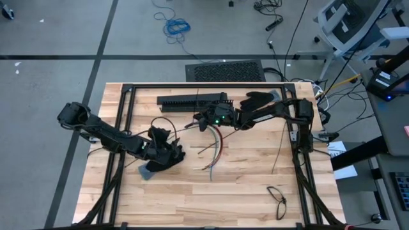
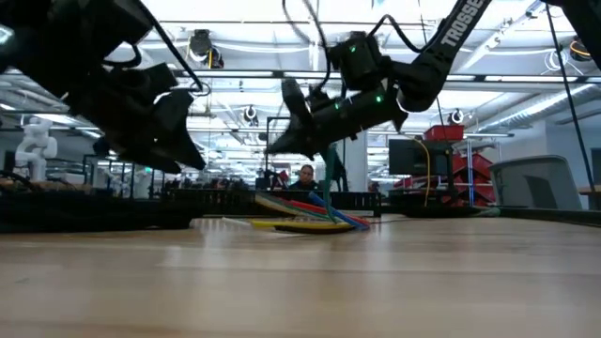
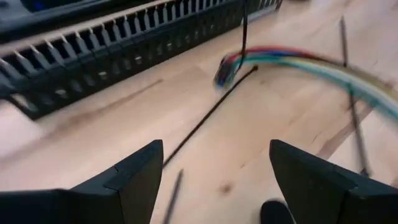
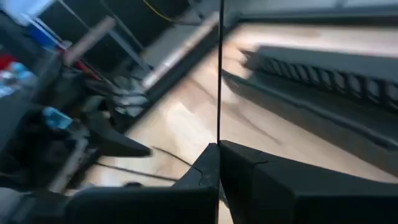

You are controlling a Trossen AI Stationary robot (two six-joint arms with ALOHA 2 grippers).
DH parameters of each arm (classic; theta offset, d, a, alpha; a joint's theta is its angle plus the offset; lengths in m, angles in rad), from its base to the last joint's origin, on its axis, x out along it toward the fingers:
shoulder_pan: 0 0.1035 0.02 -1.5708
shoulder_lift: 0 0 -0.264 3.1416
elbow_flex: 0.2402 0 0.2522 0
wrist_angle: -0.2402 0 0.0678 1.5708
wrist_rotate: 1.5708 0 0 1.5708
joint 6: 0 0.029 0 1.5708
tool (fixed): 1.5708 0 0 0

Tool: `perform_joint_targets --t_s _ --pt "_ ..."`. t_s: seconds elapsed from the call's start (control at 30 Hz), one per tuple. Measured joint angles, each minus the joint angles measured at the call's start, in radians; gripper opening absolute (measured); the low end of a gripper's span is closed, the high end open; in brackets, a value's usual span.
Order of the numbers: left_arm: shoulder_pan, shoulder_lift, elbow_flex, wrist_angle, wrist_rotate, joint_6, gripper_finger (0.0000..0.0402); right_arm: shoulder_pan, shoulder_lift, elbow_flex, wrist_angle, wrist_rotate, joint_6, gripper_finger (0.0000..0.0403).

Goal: Ziptie cables
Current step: Wrap the cable wires using a zip tie

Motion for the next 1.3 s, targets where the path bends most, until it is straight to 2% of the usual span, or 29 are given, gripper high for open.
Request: perform_joint_targets --t_s 0.1,0.23,0.33,0.43,0.57,0.67,0.83,0.9,1.13,1.3 --pt "0.015 0.0 -0.036 0.133 0.004 0.001 0.029 0.0 0.012 -0.002 -0.067 0.0 0.018 0.0" --pt "0.085 0.0 -0.037 0.26 0.011 0.09 0.029 -0.003 0.035 -0.016 -0.022 -0.055 0.039 0.0" --pt "0.176 0.0 -0.037 0.332 0.085 0.162 0.029 -0.018 0.037 -0.042 0.027 -0.098 0.012 0.0" --pt "0.282 0.0 -0.037 0.386 0.222 0.23 0.029 -0.041 0.037 -0.053 0.097 -0.184 0.002 0.0" --pt "0.429 0.027 -0.046 0.474 0.397 0.305 0.029 -0.065 0.037 -0.054 0.113 -0.241 -0.002 0.0" --pt "0.542 0.074 -0.06 0.584 0.619 0.372 0.029 -0.077 0.037 -0.054 0.126 -0.267 0.0 0.0" --pt "0.663 0.102 -0.058 0.552 0.963 0.618 0.0269 -0.084 0.037 -0.054 0.132 -0.266 0.006 0.0" --pt "0.694 0.102 -0.058 0.514 1.046 0.71 0.0254 -0.089 0.037 -0.054 0.132 -0.264 0.013 0.0" --pt "0.77 0.11 -0.057 0.525 1.077 1.006 0.0224 -0.096 0.037 -0.054 0.157 -0.237 0.051 0.0" --pt "0.782 0.128 -0.056 0.572 1.081 1.093 0.0223 -0.078 0.037 -0.054 0.123 -0.231 0.068 0.0"
